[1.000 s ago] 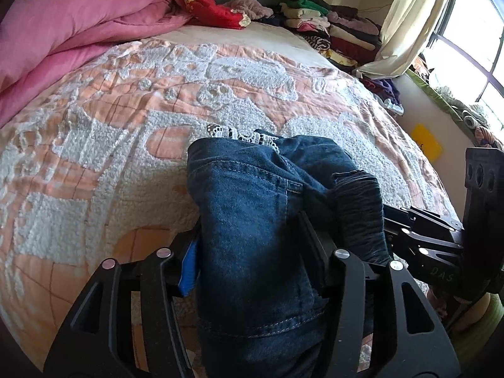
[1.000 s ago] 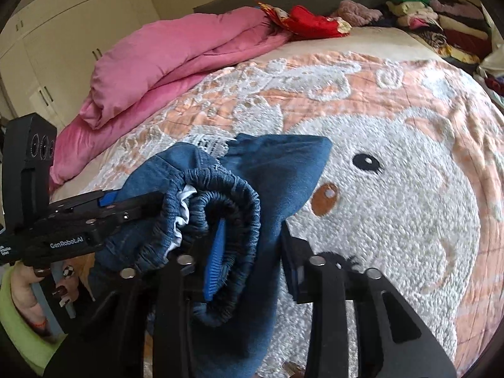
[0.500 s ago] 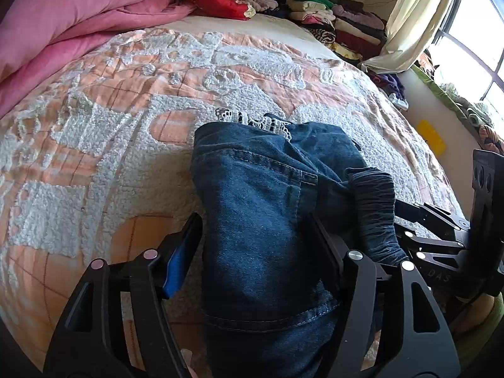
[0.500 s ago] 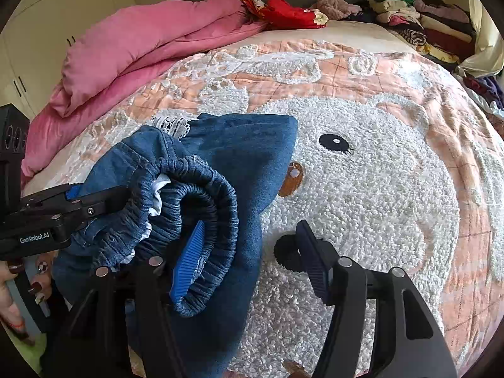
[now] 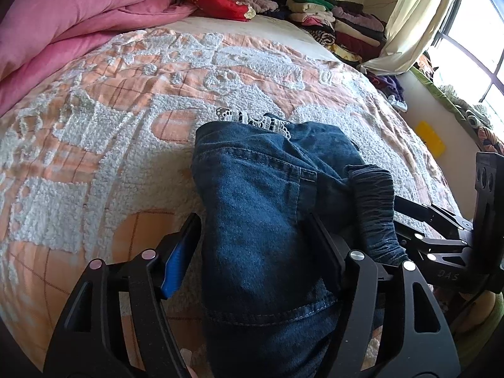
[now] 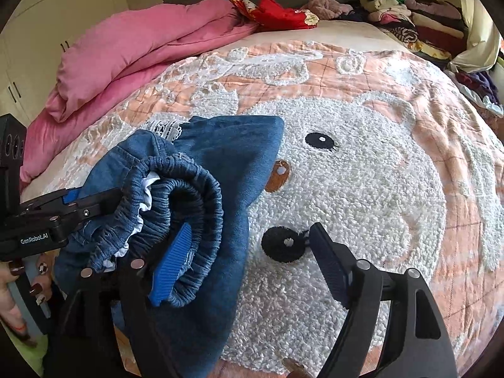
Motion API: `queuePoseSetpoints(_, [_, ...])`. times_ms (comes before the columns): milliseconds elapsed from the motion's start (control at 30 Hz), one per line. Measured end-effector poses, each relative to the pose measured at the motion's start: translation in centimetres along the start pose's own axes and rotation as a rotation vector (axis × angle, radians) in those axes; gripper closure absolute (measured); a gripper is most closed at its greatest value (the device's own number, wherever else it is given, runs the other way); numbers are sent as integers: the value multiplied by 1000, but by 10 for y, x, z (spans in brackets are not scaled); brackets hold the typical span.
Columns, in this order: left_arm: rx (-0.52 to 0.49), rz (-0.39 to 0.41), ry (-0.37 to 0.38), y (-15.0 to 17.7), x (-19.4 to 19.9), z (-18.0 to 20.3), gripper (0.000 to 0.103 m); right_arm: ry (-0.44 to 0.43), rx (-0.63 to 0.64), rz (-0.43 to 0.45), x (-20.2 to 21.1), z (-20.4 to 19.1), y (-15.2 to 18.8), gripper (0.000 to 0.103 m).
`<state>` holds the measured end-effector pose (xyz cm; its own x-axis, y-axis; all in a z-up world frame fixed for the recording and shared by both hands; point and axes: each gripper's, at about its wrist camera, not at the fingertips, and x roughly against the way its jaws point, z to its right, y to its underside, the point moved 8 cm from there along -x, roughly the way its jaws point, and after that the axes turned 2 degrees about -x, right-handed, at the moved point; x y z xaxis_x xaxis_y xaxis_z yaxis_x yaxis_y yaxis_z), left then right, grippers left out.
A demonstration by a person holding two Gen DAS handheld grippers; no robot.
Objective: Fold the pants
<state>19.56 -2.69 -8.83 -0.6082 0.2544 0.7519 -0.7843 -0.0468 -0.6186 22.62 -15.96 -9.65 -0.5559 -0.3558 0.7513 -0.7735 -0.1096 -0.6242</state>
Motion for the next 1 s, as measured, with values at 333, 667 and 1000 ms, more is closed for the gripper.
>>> queuePoseSetpoints(333, [-3,18,3,1,11,3,32,18,-10,26,17,6,2,7])
queuePoseSetpoints(667, [-11,56,-14,2,31,4,13,19,-17,100,50,5,-5,5])
queuePoseSetpoints(1000, [-22,133,-31,9,75,8,10,11,28,205,98,-13,-4,5])
